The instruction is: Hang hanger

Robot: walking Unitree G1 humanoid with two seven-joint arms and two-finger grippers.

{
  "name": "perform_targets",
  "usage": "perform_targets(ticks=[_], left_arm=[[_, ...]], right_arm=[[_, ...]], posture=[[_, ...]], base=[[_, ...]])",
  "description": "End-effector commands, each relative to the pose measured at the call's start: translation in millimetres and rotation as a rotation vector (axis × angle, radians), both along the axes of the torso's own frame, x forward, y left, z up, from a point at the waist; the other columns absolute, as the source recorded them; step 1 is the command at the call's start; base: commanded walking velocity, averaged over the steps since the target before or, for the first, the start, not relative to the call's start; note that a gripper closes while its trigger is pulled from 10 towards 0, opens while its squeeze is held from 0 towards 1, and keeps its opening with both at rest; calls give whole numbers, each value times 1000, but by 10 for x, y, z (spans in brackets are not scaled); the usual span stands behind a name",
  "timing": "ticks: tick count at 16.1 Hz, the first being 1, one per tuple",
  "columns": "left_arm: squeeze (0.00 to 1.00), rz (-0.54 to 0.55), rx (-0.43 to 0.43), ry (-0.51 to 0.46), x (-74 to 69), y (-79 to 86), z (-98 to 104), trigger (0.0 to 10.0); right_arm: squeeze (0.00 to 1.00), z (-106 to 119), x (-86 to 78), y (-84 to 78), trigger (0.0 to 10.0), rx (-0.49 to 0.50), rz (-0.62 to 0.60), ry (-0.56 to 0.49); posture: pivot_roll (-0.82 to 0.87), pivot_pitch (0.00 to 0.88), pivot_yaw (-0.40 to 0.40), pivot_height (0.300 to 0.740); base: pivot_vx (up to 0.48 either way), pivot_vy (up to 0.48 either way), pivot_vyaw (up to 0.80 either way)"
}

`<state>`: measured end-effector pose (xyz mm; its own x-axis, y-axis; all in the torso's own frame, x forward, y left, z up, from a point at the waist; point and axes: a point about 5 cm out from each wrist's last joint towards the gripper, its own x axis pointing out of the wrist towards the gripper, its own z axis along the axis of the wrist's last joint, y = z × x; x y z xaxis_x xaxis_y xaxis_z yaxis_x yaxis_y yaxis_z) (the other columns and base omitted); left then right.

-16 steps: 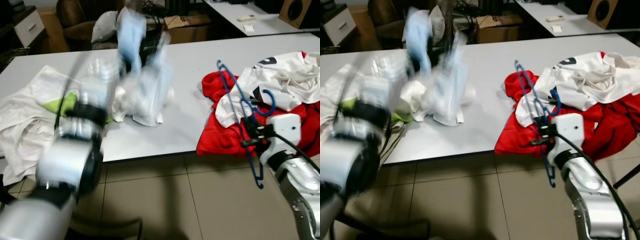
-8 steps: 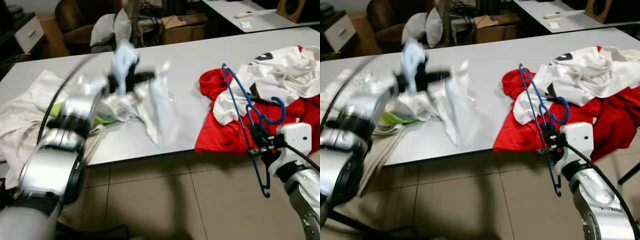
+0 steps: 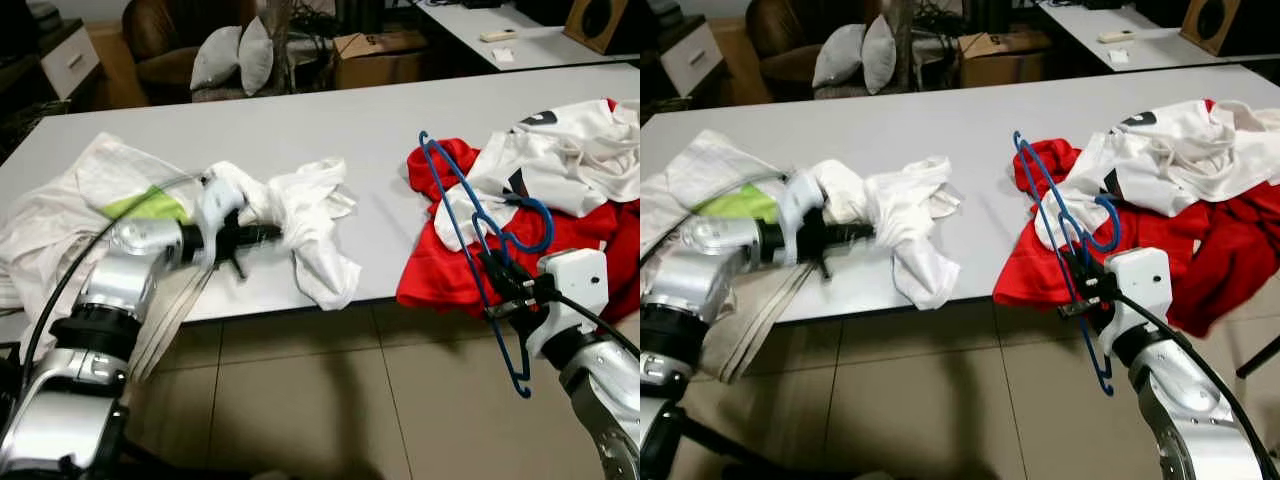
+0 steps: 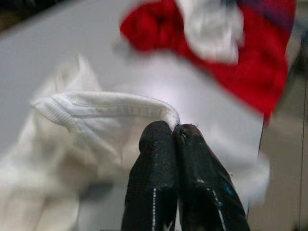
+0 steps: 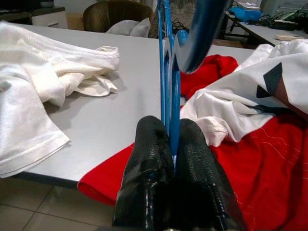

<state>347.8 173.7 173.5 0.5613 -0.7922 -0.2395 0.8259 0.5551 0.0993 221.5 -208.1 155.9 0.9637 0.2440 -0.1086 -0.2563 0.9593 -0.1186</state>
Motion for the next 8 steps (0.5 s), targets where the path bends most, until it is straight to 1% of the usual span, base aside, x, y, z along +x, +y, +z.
perform_targets(ticks=[1,2,3,6,7,8], left_arm=[[1000,37,-58,-5,2,4,58,10000],[1000,65,-86,-6,4,-3,68,10000],[1000,135,-126,6,0,3,50,10000],[1000,309,-145,110,-72,20,-71,10000],[1000,383,-182,142,-72,20,-106,10000],[1000,478,-156,176,-67,52,-198,10000]], right_arm=[[0,24,2,5,10000,-2,11,-12],[0,24,0,1,10000,-2,10,-11],[0,24,-11,-7,10000,-2,6,-11],[0,22,-33,-13,10000,0,-3,-8],[0,19,-36,-10,10000,1,-3,-6],[0,18,-37,-1,10000,3,2,-2]], posture=[[-155,0,84,740],[-157,0,87,740],[-162,0,94,740],[-170,0,99,740],[-171,0,98,740],[-172,0,97,740]], base=[[0,0,0],[0,0,0],[0,0,0],[0,0,0],[0,0,0],[0,0,0]])
